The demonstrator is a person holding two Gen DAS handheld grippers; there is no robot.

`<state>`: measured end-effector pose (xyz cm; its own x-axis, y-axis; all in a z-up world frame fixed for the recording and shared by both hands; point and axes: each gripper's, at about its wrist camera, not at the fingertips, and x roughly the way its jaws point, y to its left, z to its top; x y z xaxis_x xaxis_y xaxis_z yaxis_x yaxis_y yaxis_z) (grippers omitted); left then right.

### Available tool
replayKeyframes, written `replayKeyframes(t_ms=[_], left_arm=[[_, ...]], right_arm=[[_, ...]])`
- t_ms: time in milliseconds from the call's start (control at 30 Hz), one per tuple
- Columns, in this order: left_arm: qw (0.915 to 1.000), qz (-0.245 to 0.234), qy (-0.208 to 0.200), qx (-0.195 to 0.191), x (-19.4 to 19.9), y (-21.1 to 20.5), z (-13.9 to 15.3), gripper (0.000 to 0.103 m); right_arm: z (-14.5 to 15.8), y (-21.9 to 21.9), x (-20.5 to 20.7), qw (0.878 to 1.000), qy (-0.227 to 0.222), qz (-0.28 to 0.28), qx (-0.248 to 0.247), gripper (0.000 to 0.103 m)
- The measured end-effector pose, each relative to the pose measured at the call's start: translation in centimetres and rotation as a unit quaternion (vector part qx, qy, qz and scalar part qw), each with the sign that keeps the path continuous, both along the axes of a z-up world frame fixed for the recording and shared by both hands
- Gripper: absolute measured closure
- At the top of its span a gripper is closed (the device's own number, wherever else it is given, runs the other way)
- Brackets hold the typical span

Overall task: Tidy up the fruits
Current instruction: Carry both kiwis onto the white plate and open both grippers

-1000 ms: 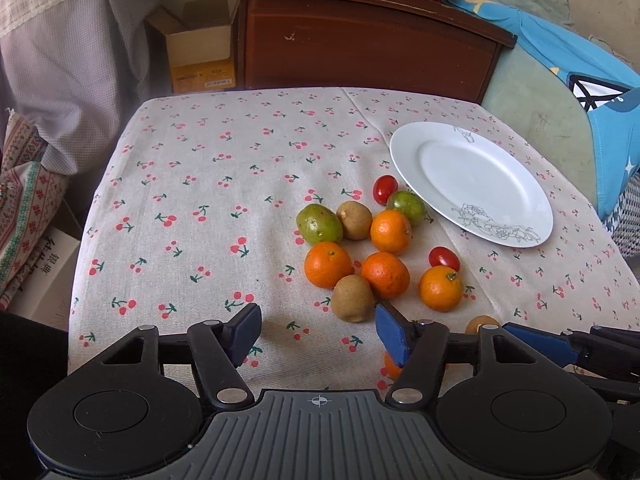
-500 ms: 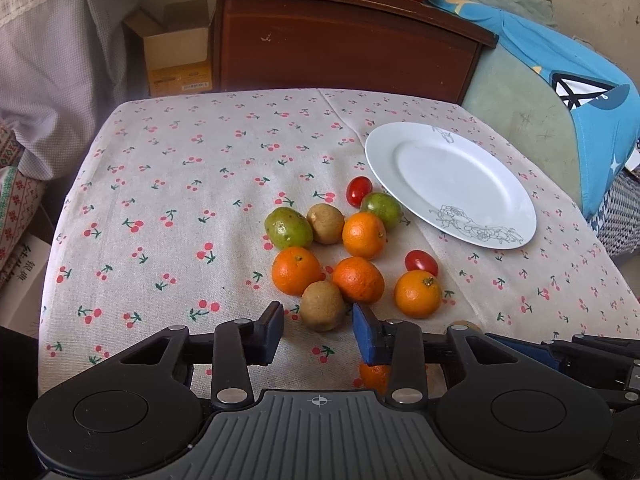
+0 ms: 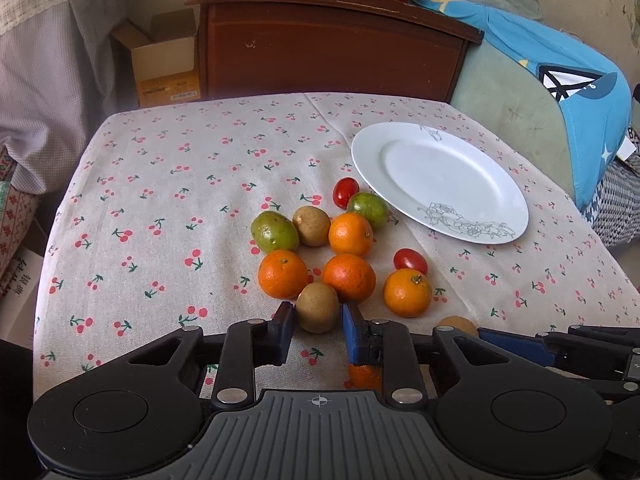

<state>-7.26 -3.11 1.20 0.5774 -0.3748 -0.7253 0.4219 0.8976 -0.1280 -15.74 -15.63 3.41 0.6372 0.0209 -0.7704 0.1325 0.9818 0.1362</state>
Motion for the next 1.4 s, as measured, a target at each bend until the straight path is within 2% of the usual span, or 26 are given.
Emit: replayKeyframes(t_ms=[167,400,667,800,1100,1200,1400], left_arm=[[0.9999,-0.001,-0.010,-0.008,-0.3,0.1,0.4,0.080],[0.9989,0.013,-0.022,-0.039,-0.3,1.0,1.6,0.081],[0.9971,0.006,-0.039,-0.066,-0.6,1.1,2.9,0.081],[0.9963,-0.008,-0.052,-0.067,-0.7,0.3,3.5,0.081],[0.9951,-0.031,-0.044,-0.083,1.1,-2.1,3.4,0.081],[0.9946,-0.042,-0.046,-0.083,1.8,-3.0,3.3,0.080],[0.9939,-0.056,-0.039,-0.086,3.4,-4.7,2.8,0.080]], right_arm=[[0.3,-0.2,-0.1,1.000,-0.007,-0.004,0.002,0.077],[1.3,-0.9,-0.2,0.999,-0.030,-0.021,0.011,0.077],[2.4,-1.9,-0.5,0.997,-0.068,-0.039,0.025,0.077],[2.3,-3.0,-0.5,0.995,-0.076,-0.060,0.024,0.077],[2.5,-5.0,-0.2,0.990,-0.104,-0.087,0.026,0.077],[2.0,-5.5,0.2,0.990,-0.102,-0.096,0.013,0.077],[1.5,-6.6,0.8,0.988,-0.105,-0.112,0.018,0.077]])
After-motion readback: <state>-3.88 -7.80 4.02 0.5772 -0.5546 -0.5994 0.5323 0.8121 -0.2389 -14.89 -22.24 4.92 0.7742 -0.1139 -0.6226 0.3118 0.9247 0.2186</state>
